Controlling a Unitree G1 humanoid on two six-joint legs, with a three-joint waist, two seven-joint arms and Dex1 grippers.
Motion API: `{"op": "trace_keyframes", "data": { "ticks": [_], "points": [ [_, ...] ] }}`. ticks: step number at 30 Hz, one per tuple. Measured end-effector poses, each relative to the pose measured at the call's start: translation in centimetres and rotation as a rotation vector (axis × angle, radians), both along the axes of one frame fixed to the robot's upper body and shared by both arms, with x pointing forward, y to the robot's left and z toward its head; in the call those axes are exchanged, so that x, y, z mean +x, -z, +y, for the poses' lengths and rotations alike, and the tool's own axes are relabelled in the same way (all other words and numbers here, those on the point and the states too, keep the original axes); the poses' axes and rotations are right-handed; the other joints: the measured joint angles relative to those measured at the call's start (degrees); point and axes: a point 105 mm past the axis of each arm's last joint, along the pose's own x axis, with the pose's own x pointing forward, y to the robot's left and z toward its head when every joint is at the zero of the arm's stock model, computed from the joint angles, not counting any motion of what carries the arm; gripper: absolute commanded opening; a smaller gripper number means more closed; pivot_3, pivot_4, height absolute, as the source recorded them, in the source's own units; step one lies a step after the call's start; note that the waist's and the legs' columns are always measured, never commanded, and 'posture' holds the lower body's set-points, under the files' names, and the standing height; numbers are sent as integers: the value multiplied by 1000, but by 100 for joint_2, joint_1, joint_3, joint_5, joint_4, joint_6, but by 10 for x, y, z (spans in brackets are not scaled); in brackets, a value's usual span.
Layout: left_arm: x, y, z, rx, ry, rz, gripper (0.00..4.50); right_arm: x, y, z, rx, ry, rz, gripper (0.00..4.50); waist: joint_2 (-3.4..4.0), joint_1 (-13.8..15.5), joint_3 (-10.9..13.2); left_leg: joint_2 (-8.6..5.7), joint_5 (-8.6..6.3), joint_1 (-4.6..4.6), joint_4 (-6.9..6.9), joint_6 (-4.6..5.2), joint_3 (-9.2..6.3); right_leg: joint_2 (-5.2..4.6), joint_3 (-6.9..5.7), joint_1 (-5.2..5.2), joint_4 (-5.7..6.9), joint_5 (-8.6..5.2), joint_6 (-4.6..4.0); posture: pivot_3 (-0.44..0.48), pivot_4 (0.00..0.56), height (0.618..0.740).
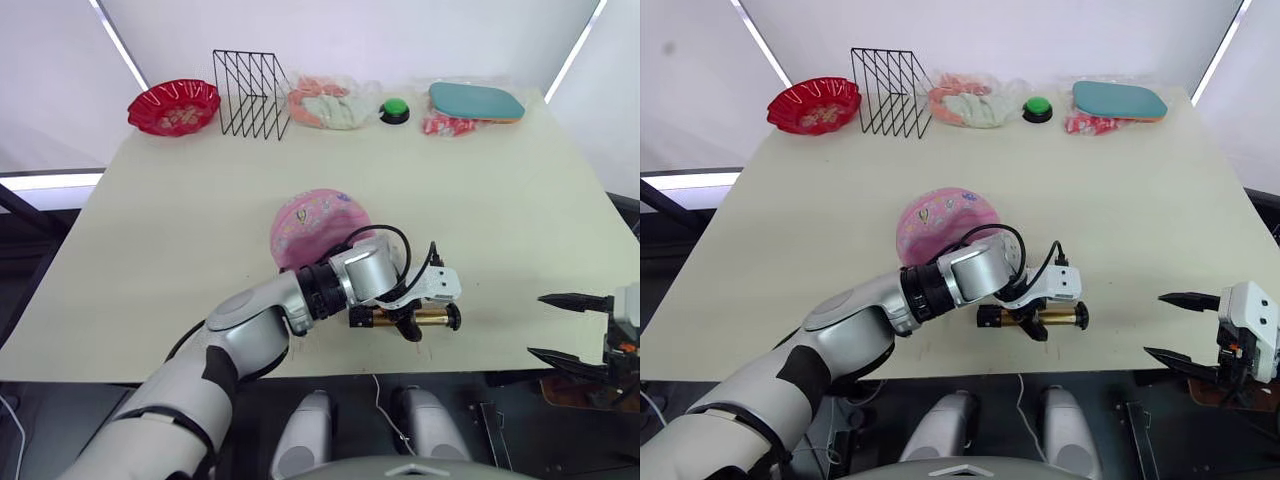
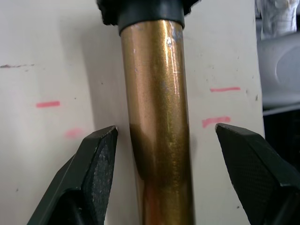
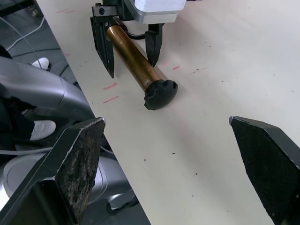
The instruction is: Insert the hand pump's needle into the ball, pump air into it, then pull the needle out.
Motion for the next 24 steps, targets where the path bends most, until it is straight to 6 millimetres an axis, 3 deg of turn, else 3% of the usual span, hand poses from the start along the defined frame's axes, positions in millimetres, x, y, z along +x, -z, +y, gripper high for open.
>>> {"op": "trace_keyframes", "data": {
  "ticks": [3,6,10,16,24],
  "points": [
    [1,0,-2,4,25,-3,3561,-1,1,2,3,8,-3,4455,0,-1,0,0,-1,0,1,1,4,0,4,0,1,1,2,0,150,740],
    [2,0,-1,15,56,-8,2790,-6,4,4,2,13,10,4500,0,-3,0,0,-2,0,1,3,5,1,6,0,1,1,2,0,150,740],
    [-1,3,2,24,47,13,1100,-8,5,4,1,24,17,4500,1,-18,-1,1,-4,0,1,7,18,1,16,1,2,2,3,0,150,740],
    [-3,-1,11,-37,-38,54,1031,-3,0,8,3,34,-12,4500,2,-27,-1,3,-4,2,1,8,20,2,18,-1,6,3,5,0,150,740],
    [-1,-53,18,-452,-208,119,1031,6,-2,22,173,142,1,4500,7,-2,-4,5,-4,9,13,7,13,-1,15,-3,10,4,4,0,150,740]
  ]
}}
